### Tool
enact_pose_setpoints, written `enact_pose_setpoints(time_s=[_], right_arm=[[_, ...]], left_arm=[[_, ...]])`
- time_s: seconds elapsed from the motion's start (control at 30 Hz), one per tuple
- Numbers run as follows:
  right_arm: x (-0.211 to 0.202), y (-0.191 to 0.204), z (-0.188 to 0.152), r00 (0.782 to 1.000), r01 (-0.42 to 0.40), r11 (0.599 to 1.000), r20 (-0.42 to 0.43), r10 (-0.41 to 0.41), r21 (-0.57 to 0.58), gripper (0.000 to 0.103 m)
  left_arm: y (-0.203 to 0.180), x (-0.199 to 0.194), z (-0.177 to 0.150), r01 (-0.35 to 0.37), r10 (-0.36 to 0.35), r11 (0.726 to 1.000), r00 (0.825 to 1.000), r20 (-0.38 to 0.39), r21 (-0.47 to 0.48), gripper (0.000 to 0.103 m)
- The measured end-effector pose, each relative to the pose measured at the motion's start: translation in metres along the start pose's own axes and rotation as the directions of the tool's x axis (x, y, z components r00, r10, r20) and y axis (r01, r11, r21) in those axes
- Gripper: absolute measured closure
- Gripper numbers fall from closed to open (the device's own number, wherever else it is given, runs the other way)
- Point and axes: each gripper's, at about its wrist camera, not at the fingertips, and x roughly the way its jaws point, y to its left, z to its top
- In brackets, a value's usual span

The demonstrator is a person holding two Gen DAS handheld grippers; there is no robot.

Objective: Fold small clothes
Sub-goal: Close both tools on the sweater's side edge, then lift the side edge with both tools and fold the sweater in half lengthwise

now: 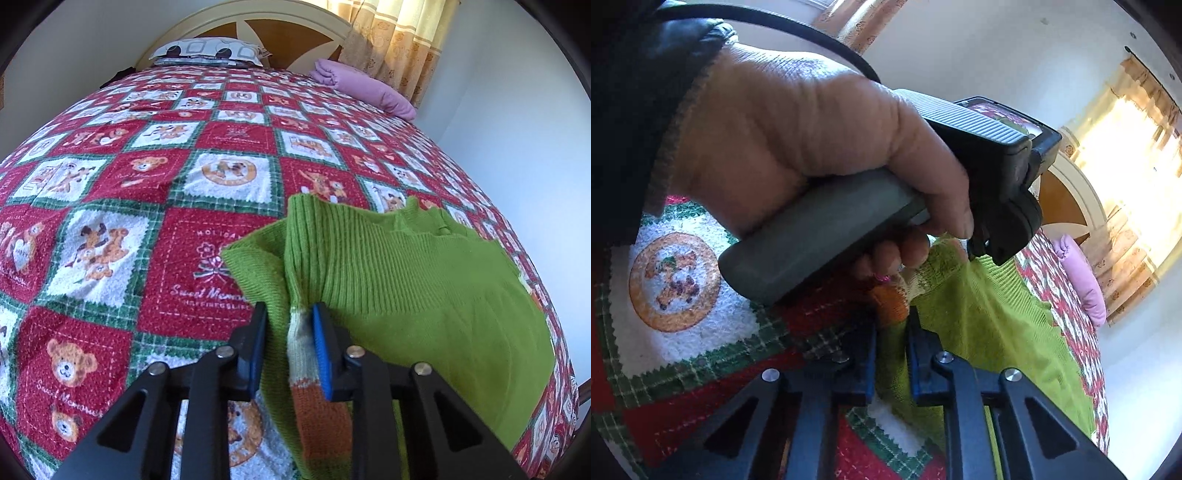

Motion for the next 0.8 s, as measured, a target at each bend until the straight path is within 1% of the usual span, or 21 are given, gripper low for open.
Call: enact_pose_setpoints(time_s=[0.1,0.2,0.47,0.6,0.8], right_arm=[[0.001,-0.005,-0.002,1.000,-0.003,1.000,0.007,0.003,0.011,0.092],[0.003,-0.017,-0.003,1.000,-0.017,0.999,0.015,0.016,0.035,0.093],[-0.007,-0.044,-0.004,0.996,-0.078,0.986,0.045,0.072,0.146,0.093],[-0.014,-0.058,-0.008,0.996,-0.082,0.980,0.059,0.073,0.184,0.094],[-0.023,-0.085,-0.018,0.993,-0.097,0.957,0.084,0.076,0.272,0.094]], left_arm=[[-0.001,-0.002,0.001,-0.001,0.001,1.000,1.000,0.005,0.001,0.085],[-0.006,-0.006,0.003,-0.021,0.021,1.000,1.000,0.006,0.012,0.087],[-0.015,-0.019,0.013,-0.044,0.044,0.999,0.999,0.011,0.010,0.088],[-0.024,-0.028,0.018,-0.056,0.056,0.998,0.998,0.014,0.013,0.088],[-0.042,-0.041,0.027,-0.066,0.066,0.998,0.998,0.020,0.015,0.088]])
